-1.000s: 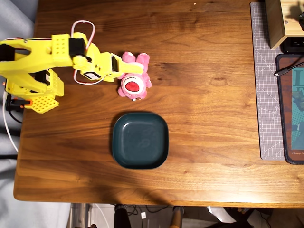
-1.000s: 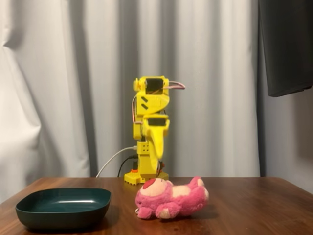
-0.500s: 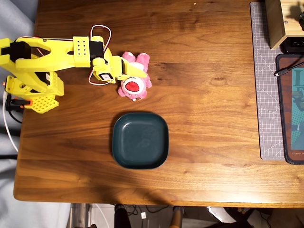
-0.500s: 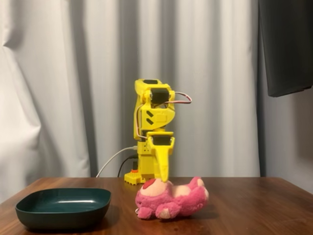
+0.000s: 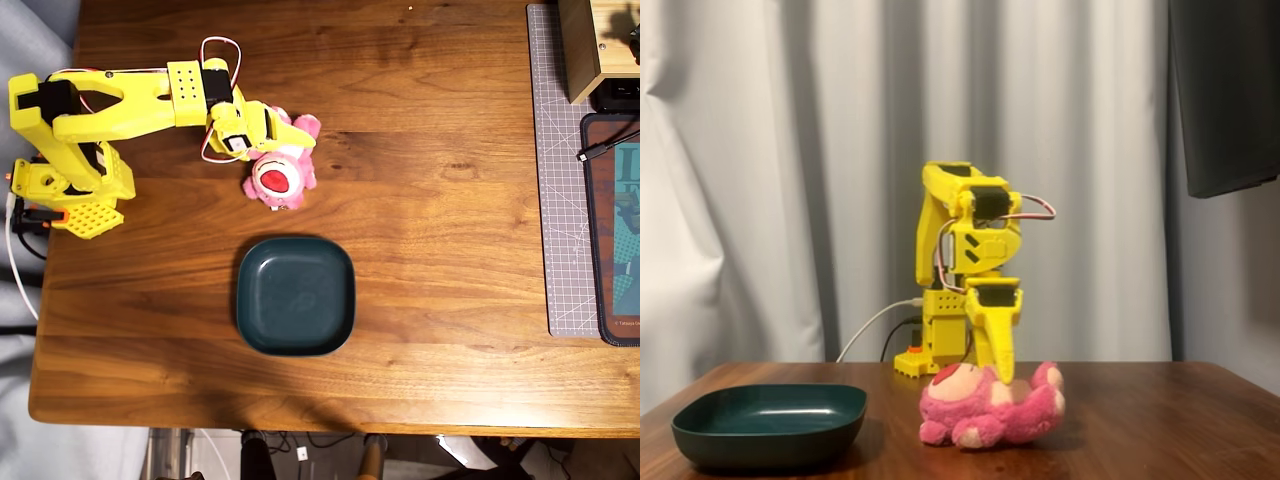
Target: Grasp a strawberry bear and put it in the bin.
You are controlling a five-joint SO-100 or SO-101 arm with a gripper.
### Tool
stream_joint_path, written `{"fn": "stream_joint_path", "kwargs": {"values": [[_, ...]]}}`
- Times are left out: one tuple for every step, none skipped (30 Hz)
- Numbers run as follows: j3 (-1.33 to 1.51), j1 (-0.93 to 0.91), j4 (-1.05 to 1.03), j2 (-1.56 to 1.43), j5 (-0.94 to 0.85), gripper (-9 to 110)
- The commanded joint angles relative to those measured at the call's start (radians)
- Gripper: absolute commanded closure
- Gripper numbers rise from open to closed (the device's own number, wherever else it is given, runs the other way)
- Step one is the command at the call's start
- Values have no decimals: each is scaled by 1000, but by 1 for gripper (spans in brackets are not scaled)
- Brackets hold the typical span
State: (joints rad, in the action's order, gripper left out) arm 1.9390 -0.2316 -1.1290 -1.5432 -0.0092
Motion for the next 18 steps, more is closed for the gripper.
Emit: {"fn": "stream_joint_path", "kwargs": {"values": [[-49,-3,5,0,17,57],[-43,-3,5,0,20,57],[-37,-3,5,0,21,57],[-29,-2,5,0,23,57],[-21,0,5,0,25,57],[-15,3,5,2,25,57],[-12,8,5,3,26,57],[-11,12,6,6,26,57],[-11,20,6,8,26,57],[-11,29,6,9,26,58],[-14,38,6,12,26,59],[-14,49,6,12,26,60],[-14,61,6,14,26,61],[-14,72,6,17,26,63],[-15,84,6,21,26,65],[-18,98,6,29,26,68],[-25,109,6,38,26,69],[-31,120,6,51,26,70]]}}
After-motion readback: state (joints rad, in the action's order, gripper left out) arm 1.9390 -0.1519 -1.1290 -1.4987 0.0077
